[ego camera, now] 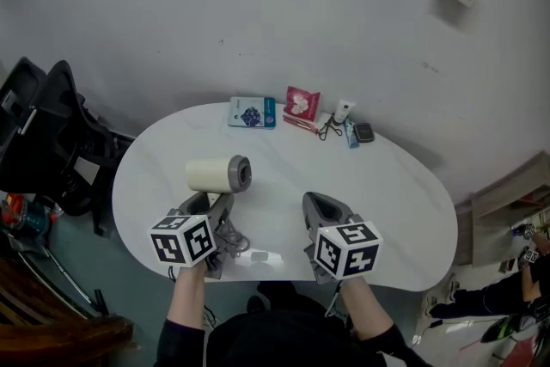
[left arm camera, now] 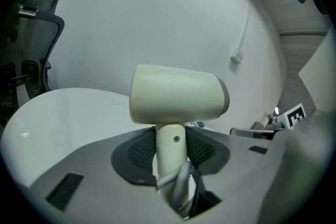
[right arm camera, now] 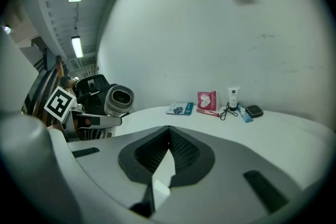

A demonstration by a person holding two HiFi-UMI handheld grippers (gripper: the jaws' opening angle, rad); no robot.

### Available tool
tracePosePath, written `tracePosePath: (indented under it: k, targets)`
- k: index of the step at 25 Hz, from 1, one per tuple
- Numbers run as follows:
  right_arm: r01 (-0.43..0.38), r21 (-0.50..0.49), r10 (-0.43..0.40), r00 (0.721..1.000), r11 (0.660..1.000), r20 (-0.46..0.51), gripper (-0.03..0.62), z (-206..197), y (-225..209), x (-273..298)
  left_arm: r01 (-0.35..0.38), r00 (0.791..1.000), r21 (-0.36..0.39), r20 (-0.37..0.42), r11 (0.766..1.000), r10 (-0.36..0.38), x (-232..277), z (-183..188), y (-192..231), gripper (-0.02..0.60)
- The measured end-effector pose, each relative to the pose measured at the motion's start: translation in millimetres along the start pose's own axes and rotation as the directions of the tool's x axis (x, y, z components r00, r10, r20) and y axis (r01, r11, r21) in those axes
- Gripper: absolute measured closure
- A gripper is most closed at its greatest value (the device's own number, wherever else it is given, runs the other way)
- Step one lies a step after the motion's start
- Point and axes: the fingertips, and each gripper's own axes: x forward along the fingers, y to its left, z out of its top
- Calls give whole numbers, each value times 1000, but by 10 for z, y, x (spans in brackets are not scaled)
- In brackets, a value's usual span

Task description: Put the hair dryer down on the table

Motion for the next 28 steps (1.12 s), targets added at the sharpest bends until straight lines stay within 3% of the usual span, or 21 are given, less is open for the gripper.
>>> tracePosePath:
  k: [15, 28]
  targets:
    - [33, 44, -30, 998, 999, -57, 592, 41, -521, 344, 10, 980, 122, -198, 992, 14, 843, -121, -54, 413]
    - [90, 99, -83, 994, 991, -75, 592, 43, -832, 391, 77, 923, 240, -383, 968, 21, 1320, -418, -131, 413]
